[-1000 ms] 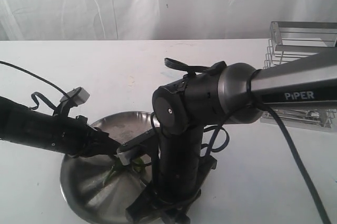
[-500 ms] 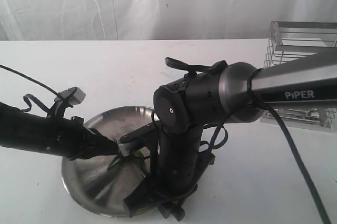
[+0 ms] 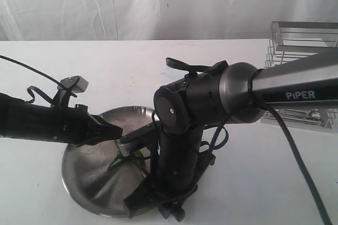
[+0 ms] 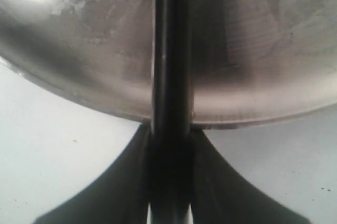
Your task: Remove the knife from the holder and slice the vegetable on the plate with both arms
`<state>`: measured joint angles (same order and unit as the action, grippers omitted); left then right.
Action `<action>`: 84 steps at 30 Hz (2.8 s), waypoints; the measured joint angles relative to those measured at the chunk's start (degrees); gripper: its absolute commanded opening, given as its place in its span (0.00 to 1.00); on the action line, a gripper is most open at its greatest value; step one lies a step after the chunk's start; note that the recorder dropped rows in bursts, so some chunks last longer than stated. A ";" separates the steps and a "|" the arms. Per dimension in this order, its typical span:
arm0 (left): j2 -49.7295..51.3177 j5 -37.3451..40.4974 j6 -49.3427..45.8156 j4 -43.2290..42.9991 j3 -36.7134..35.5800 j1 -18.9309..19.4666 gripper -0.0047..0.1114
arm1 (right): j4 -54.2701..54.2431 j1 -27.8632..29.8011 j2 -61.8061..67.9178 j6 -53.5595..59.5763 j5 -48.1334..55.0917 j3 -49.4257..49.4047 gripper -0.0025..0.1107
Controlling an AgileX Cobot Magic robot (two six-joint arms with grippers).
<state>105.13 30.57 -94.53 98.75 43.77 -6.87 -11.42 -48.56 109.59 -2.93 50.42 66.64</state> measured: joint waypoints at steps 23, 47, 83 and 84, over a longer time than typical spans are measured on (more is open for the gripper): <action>5.62 3.71 -1.06 0.00 1.03 0.20 0.04 | 0.12 0.00 0.00 -0.73 0.98 0.00 0.02; 7.80 0.93 -1.50 0.00 3.49 -1.80 0.04 | 0.12 0.00 0.00 -0.73 1.05 0.00 0.02; -0.03 6.33 4.33 -0.24 0.22 -5.14 0.04 | -0.24 0.00 -1.09 -2.24 11.16 0.00 0.02; -0.02 6.16 4.33 -0.24 -0.51 -5.42 0.04 | -0.24 0.00 -1.09 -2.37 10.84 0.00 0.02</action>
<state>105.12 36.74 -90.20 98.51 43.26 -12.29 -11.66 -48.56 108.50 -5.30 61.26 66.64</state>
